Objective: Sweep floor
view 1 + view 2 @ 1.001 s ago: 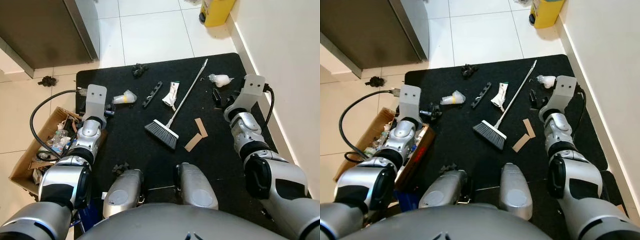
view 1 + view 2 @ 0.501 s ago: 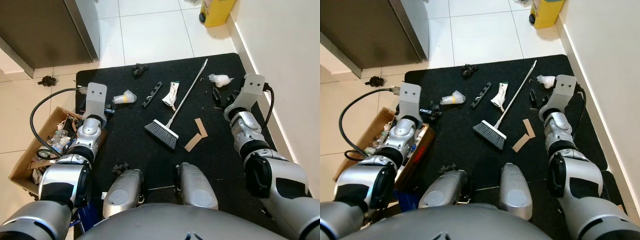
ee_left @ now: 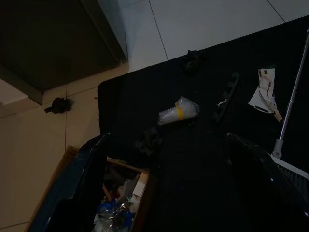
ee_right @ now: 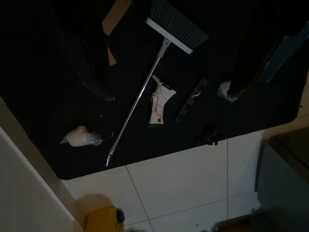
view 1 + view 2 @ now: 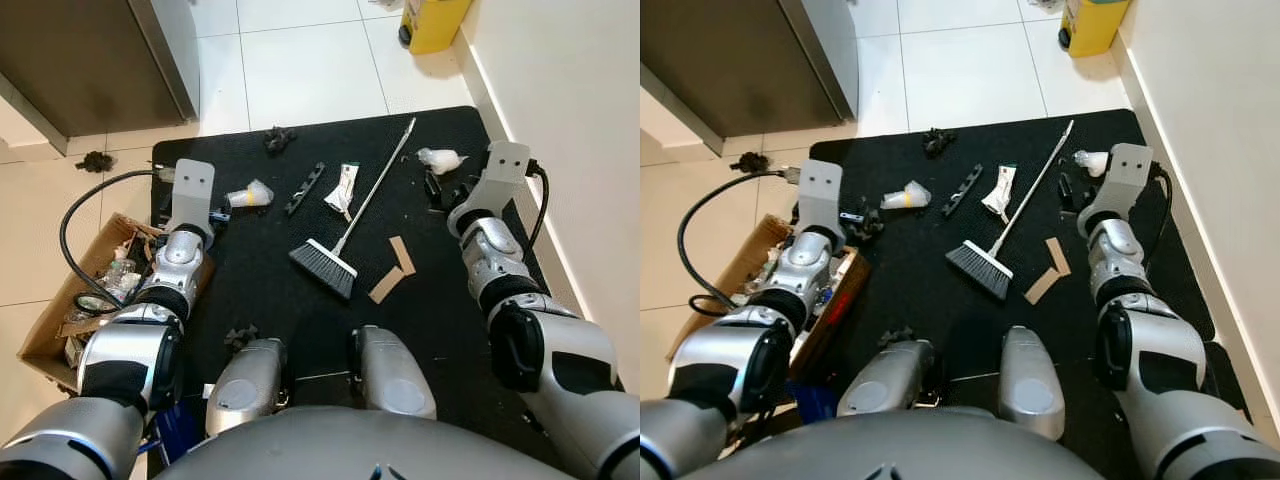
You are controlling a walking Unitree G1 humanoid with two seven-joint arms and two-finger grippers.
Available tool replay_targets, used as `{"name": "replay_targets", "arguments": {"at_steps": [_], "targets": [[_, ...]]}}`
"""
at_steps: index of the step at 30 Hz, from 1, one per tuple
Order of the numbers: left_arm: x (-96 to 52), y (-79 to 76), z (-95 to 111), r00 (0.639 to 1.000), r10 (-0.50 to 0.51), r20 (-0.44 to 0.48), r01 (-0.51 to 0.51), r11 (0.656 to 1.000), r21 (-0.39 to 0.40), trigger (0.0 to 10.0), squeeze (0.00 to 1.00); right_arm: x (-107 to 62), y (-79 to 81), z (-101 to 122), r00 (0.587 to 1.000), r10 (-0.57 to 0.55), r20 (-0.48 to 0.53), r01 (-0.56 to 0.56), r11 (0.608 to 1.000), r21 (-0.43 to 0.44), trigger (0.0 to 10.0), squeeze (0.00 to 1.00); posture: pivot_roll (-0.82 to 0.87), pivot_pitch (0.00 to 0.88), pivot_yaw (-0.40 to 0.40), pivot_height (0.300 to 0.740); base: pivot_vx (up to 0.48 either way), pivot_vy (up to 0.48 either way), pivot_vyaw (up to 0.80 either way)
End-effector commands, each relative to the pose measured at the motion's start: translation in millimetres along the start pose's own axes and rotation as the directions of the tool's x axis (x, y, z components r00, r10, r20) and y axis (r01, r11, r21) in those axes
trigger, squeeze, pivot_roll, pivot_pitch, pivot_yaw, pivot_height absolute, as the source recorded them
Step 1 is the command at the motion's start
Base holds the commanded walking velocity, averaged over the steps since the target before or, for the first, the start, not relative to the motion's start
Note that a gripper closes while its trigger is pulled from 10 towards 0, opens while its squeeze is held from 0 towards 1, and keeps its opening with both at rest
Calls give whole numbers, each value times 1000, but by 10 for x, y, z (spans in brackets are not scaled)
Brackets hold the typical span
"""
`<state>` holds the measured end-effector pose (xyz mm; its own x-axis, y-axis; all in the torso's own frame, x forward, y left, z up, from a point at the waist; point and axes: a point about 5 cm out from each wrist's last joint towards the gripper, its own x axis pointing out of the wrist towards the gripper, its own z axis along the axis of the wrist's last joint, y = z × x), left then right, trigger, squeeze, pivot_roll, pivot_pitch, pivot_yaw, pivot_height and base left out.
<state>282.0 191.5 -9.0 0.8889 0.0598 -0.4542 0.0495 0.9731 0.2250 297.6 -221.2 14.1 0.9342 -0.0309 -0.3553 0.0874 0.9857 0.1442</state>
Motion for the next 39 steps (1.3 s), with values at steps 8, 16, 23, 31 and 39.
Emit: {"name": "replay_targets", "arguments": {"at_steps": [8, 16, 23, 31, 39], "targets": [[-13, 49, -51, 1000, 13, -24, -13, 1000, 6, 10000, 0, -4, -35, -9, 1000, -12, -17, 12, 1000, 4, 10000, 0, 45, 0, -15, 740, 0, 0, 0], [-18, 48, -61, 1000, 11, -23, -11, 1000, 5, 10000, 0, -10, -40, -18, 1000, -11, -17, 11, 1000, 6, 10000, 0, 42, 0, -15, 740, 0, 0, 0], [-22, 47, -68, 1000, 9, -23, -9, 1000, 5, 10000, 0, -14, -43, -23, 1000, -11, -17, 12, 1000, 8, 10000, 0, 41, 0, -14, 740, 0, 0, 0], [-23, 51, -71, 1000, 9, -24, -9, 1000, 4, 10000, 0, -14, -41, -25, 1000, -9, -17, 10, 1000, 9, 10000, 0, 44, 0, -14, 740, 0, 0, 0], [-24, 52, -74, 1000, 10, -25, -10, 1000, 5, 10000, 0, -15, -38, -30, 1000, -9, -19, 9, 1000, 9, 10000, 0, 43, 0, -14, 740, 0, 0, 0]]}}
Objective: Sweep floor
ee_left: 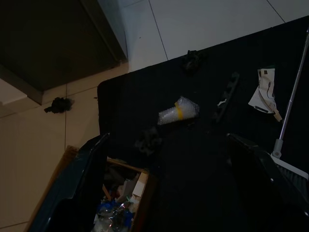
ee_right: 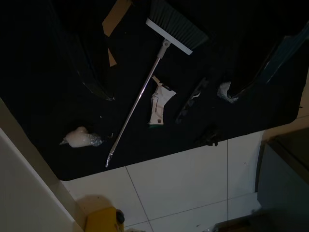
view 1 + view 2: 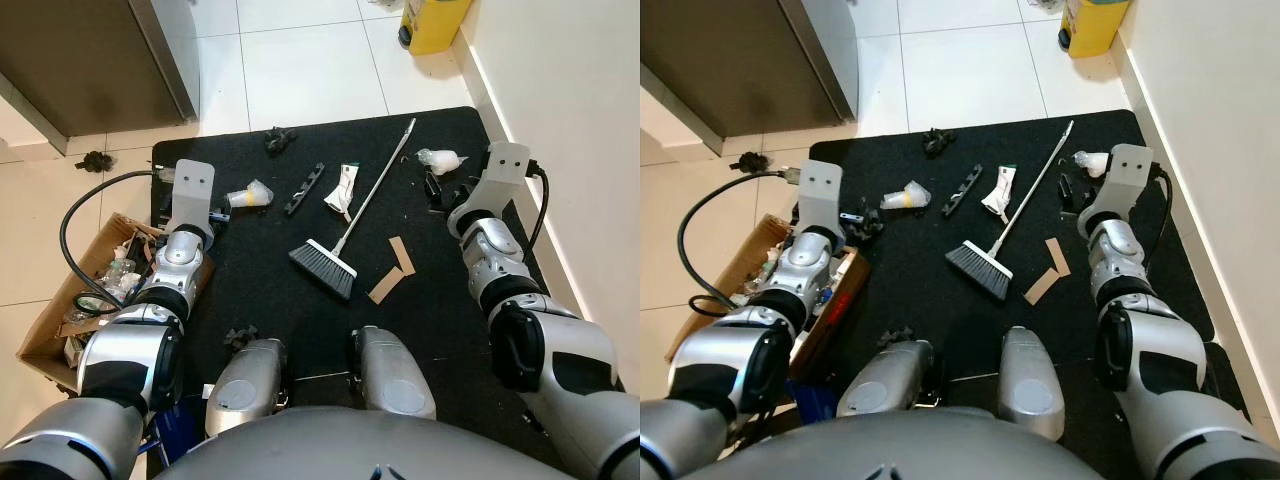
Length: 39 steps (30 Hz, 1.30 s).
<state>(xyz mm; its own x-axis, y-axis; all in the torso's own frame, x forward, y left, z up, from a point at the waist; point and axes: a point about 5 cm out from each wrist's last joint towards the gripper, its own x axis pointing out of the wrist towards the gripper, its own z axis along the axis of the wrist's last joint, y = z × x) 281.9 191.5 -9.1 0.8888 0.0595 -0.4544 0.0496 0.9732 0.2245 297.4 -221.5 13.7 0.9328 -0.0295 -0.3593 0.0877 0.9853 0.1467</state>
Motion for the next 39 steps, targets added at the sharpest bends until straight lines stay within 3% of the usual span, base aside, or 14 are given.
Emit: {"name": "replay_targets", "arguments": {"at_steps": [1, 39], "targets": [[-24, 52, -73, 1000, 10, -25, -10, 1000, 6, 10000, 0, -14, -33, -27, 1000, -9, -15, 9, 1000, 7, 10000, 0, 43, 0, -14, 740, 0, 0, 0], [-17, 53, -61, 1000, 14, -26, -14, 1000, 6, 10000, 0, -6, -23, -18, 1000, -8, -16, 8, 1000, 6, 10000, 0, 45, 0, -14, 740, 0, 0, 0]]}}
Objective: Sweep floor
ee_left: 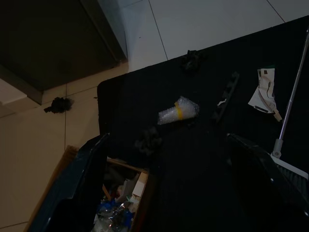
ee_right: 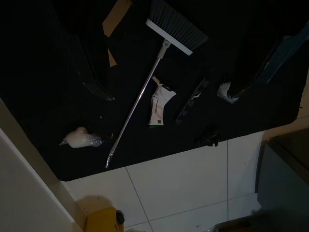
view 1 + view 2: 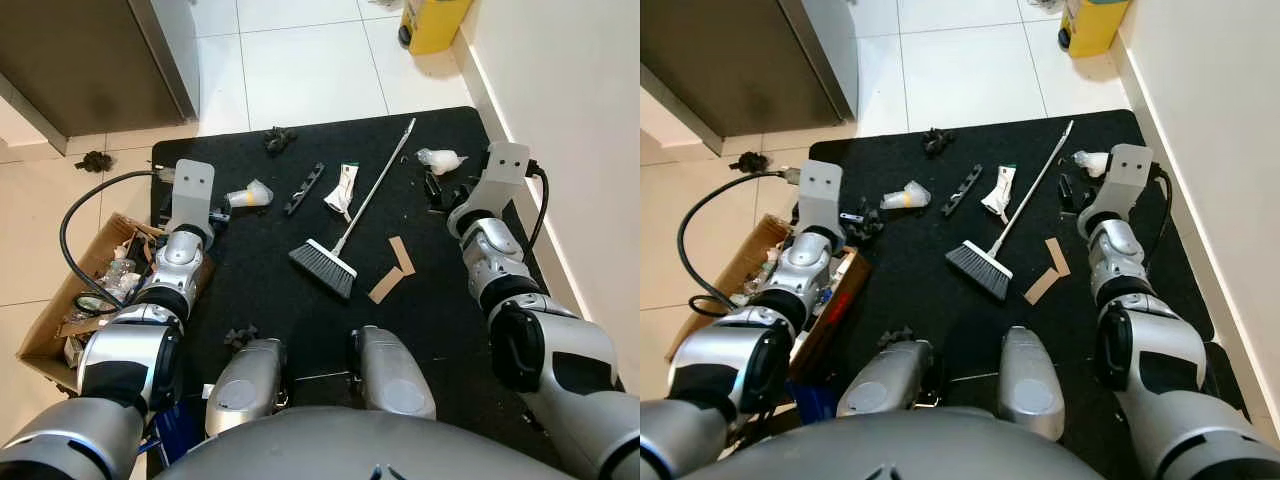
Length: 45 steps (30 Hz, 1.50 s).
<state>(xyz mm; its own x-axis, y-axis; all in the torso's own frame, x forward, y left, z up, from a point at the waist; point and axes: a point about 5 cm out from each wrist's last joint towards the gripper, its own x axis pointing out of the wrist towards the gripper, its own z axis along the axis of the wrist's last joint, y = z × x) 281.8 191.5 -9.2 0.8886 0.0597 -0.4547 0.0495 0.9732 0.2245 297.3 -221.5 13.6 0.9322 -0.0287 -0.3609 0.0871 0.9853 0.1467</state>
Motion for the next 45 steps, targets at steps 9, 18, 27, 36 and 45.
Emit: {"name": "replay_targets", "arguments": {"at_steps": [9, 18, 27, 36, 45], "targets": [[-16, 55, -59, 1000, 15, -26, -15, 1000, 7, 10000, 0, -6, -22, -16, 1000, -7, -14, 7, 1000, 8, 10000, 0, 45, 0, -14, 740, 0, 0, 0], [-26, -10, -67, 1000, -23, -17, 24, 997, 77, 10000, 0, -19, -40, -19, 1000, -15, -4, 15, 999, -32, 10000, 0, 89, 0, -36, 740, 0, 0, 0], [-393, 9, -501, 992, -121, 44, 120, 992, 43, 10000, 0, -507, -412, -499, 997, -81, 18, 82, 991, -104, 10000, 0, 132, 0, -52, 740, 0, 0, 0], [-649, 89, -734, 994, -89, 69, 87, 996, 30, 10000, 0, -797, -633, -607, 987, -144, 73, 150, 986, -77, 10000, 0, 96, 0, -45, 740, 0, 0, 0], [-884, 168, -1278, 965, -103, -240, 117, 992, 45, 10000, 0, -1148, -849, -1112, 920, -340, -193, 337, 940, -53, 10000, 0, 69, 0, -20, 740, 0, 0, 0]]}}
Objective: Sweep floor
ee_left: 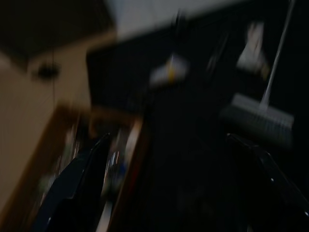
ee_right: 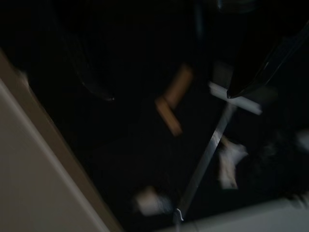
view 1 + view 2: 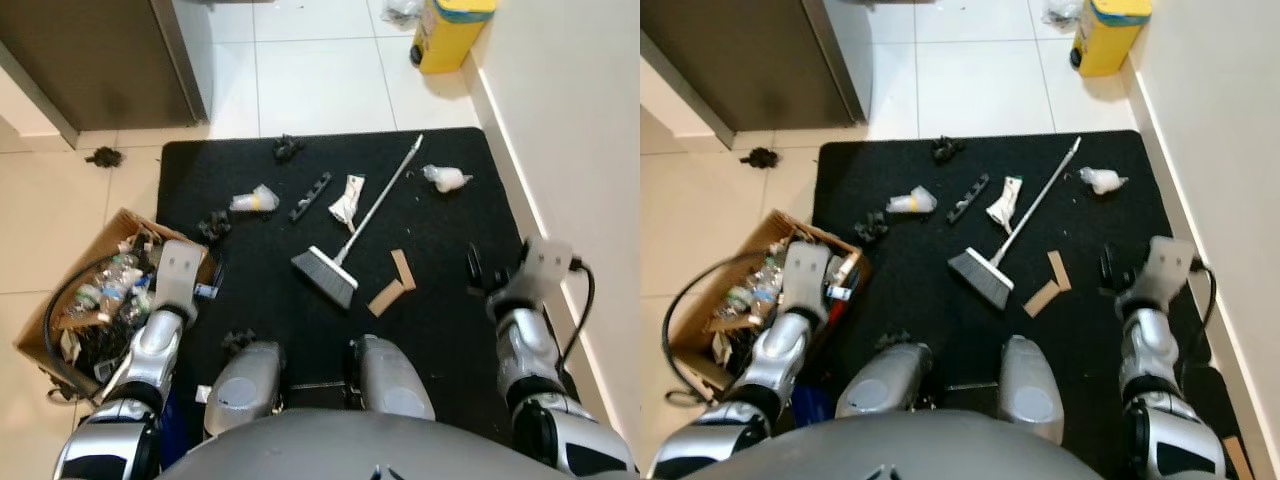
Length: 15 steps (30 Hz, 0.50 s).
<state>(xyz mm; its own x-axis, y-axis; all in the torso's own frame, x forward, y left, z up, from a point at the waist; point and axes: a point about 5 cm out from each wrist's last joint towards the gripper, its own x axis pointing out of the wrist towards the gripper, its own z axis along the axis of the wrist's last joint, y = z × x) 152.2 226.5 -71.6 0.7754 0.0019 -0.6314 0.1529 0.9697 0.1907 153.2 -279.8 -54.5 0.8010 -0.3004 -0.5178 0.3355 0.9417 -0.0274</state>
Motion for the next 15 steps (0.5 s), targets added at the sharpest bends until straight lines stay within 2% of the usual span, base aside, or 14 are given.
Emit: {"name": "replay_targets", "arguments": {"at_steps": [1, 2, 3, 4, 7, 8, 10, 11, 12, 15], "targets": [[-26, 27, -78, 999, -4, -49, 5, 1000, 27, 10000, 0, -38, -62, -87, 998, -40, -51, 41, 999, 19, 10000, 0, 69, 0, -20, 740, 0, 0, 0], [-88, 18, -248, 989, -1, -148, 7, 999, 36, 10000, 0, -121, -86, -263, 988, -60, -143, 67, 997, 40, 10000, 0, 73, 0, -21, 740, 0, 0, 0], [-88, 18, -248, 989, -1, -148, 7, 999, 36, 10000, 0, -121, -86, -263, 988, -60, -143, 67, 997, 40, 10000, 0, 73, 0, -21, 740, 0, 0, 0], [-147, 12, -384, 972, -1, -235, 14, 998, 56, 10000, 0, -213, -27, -464, 965, -19, -261, 24, 1000, 14, 10000, 0, 77, 0, -28, 740, 0, 0, 0], [-147, 12, -384, 972, -1, -235, 14, 998, 56, 10000, 0, -213, -27, -464, 965, -19, -261, 24, 1000, 14, 10000, 0, 77, 0, -28, 740, 0, 0, 0], [-262, 78, -576, 935, 18, -354, 9, 997, 75, 10000, 0, -325, 73, -674, 919, 40, -392, -52, 998, -21, 10000, 0, 77, 0, -27, 740, 0, 0, 0], [-315, 157, -649, 914, 39, -405, -31, 999, 26, 10000, 0, -270, 108, -623, 926, 33, -377, -40, 999, -10, 10000, 0, 77, 0, -27, 740, 0, 0, 0], [-315, 157, -649, 914, 39, -405, -31, 999, 26, 10000, 0, -270, 108, -623, 926, 33, -377, -40, 999, -10, 10000, 0, 77, 0, -27, 740, 0, 0, 0], [-321, 188, -659, 907, 51, -419, -65, 998, -19, 10000, 0, -210, 100, -545, 938, 9, -346, -10, 1000, 0, 10000, 0, 77, 0, -27, 740, 0, 0, 0], [-301, 235, -631, 906, 80, -416, -123, 989, -77, 10000, 0, -176, 52, -481, 951, -22, -309, 33, 999, 28, 10000, 0, 74, 0, -24, 740, 0, 0, 0]]}}
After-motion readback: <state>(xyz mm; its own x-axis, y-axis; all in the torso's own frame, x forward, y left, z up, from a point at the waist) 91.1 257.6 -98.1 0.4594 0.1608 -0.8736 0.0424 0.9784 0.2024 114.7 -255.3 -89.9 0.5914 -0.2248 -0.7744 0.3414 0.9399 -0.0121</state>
